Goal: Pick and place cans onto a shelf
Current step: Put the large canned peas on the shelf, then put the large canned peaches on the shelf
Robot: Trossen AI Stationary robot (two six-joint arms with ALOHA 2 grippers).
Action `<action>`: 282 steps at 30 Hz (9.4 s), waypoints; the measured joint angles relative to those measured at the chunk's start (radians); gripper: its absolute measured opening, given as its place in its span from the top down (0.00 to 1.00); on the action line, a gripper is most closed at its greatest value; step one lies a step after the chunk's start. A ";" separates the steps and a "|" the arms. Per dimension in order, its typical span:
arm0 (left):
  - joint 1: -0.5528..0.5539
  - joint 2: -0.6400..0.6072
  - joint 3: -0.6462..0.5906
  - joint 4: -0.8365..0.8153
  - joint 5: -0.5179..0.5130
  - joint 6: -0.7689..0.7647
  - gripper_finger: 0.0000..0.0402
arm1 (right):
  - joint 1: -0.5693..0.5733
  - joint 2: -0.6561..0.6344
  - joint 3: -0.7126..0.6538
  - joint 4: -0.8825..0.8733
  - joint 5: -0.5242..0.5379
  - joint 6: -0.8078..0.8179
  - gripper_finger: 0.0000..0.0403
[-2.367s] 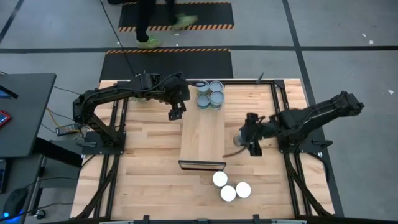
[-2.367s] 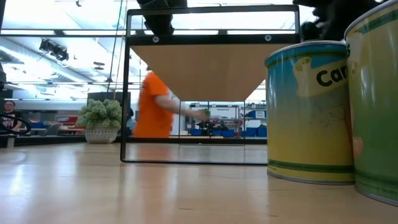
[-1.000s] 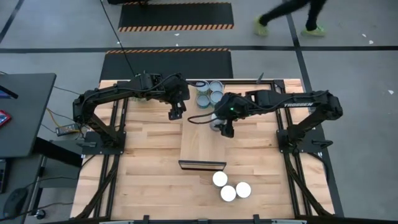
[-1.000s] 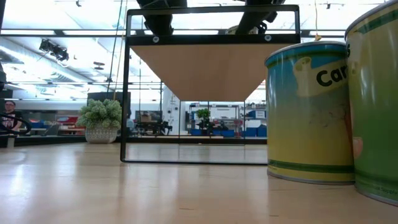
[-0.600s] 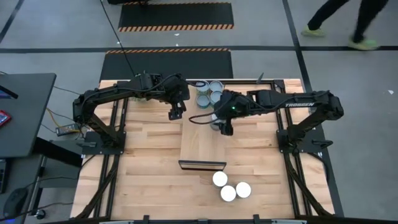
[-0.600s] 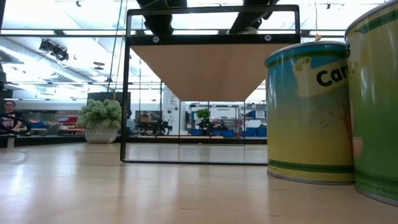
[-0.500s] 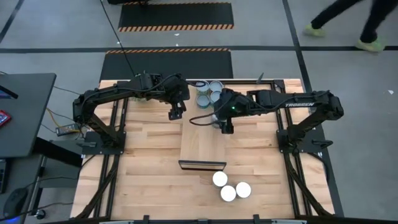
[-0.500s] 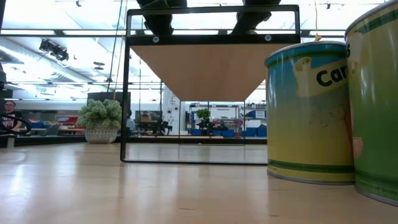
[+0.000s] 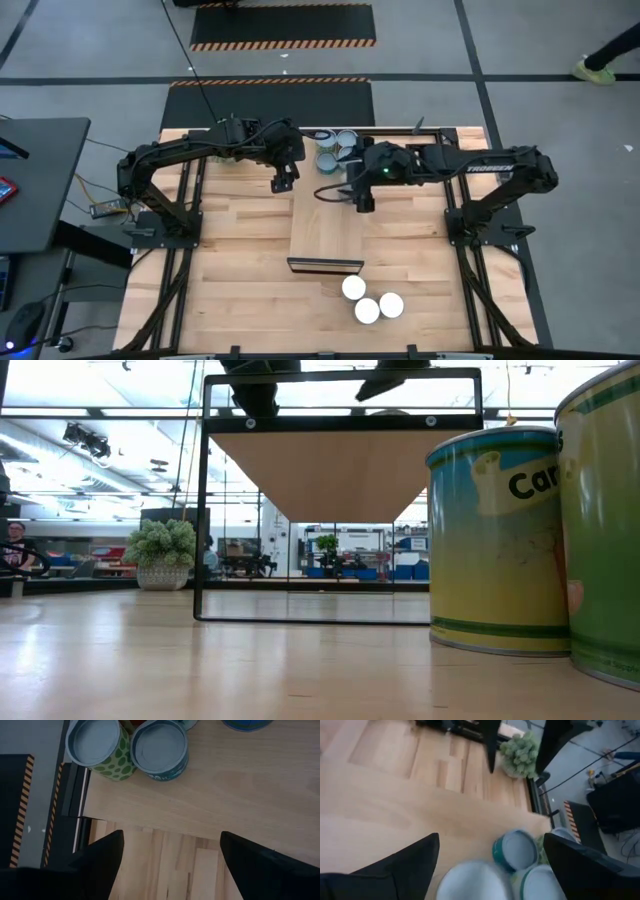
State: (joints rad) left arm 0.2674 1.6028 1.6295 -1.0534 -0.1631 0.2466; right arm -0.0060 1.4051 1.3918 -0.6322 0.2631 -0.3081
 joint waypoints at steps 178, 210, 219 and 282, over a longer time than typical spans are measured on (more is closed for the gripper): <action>-0.002 0.001 0.000 -0.128 0.084 -0.052 0.16 | 0.925 0.289 -0.732 0.801 0.292 1.100 0.20; 0.034 0.000 0.000 -0.016 0.140 0.046 0.16 | 0.275 -0.496 -0.702 0.112 -0.093 0.510 0.20; 0.034 0.000 0.000 0.011 0.141 0.044 0.16 | -0.027 -0.449 -0.609 0.123 -0.276 0.272 0.20; 0.034 0.000 0.000 0.014 0.139 0.004 0.16 | -0.203 -0.179 -0.508 0.486 -0.388 0.166 0.05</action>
State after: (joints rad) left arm 0.3012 1.6028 1.6295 -1.0397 -0.0243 0.2511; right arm -0.2089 1.2259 0.8839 -0.1463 -0.1253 -0.1420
